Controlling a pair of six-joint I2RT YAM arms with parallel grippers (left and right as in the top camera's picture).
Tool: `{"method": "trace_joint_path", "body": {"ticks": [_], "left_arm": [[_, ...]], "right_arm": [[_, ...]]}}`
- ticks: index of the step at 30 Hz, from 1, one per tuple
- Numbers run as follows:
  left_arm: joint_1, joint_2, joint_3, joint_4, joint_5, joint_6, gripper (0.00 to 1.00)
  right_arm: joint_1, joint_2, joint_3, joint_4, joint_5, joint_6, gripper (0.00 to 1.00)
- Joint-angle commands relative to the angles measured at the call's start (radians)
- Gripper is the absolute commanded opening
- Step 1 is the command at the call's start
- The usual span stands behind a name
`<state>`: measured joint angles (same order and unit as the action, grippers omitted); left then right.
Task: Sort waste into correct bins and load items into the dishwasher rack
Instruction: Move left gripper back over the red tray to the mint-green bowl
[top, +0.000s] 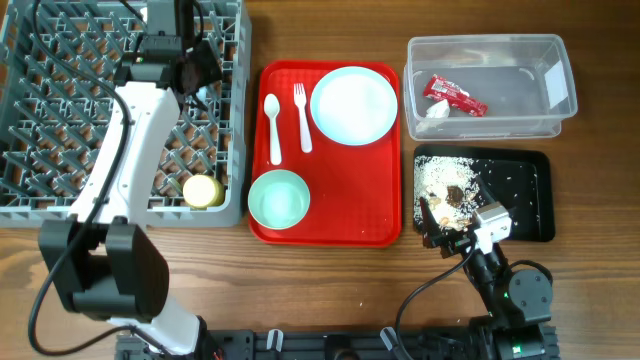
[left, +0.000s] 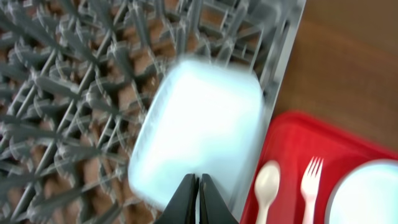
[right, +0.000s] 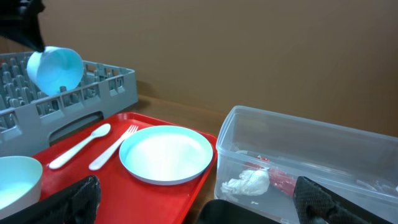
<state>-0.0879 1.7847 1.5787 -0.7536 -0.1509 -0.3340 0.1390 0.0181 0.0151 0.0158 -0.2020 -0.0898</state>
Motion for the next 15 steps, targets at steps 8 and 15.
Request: {"method": "trace_joint_path", "body": {"ticks": [8,15], "left_arm": [[-0.165,-0.160,-0.010,-0.270,-0.026,-0.067,0.40],[-0.193,-0.159,-0.011,-0.441,0.140,-0.140,0.34]], "right_arm": [[-0.006,-0.013,-0.010,0.003,-0.015,0.014,1.00],[-0.006,-0.013,-0.010,0.003,-0.015,0.014,1.00]]}}
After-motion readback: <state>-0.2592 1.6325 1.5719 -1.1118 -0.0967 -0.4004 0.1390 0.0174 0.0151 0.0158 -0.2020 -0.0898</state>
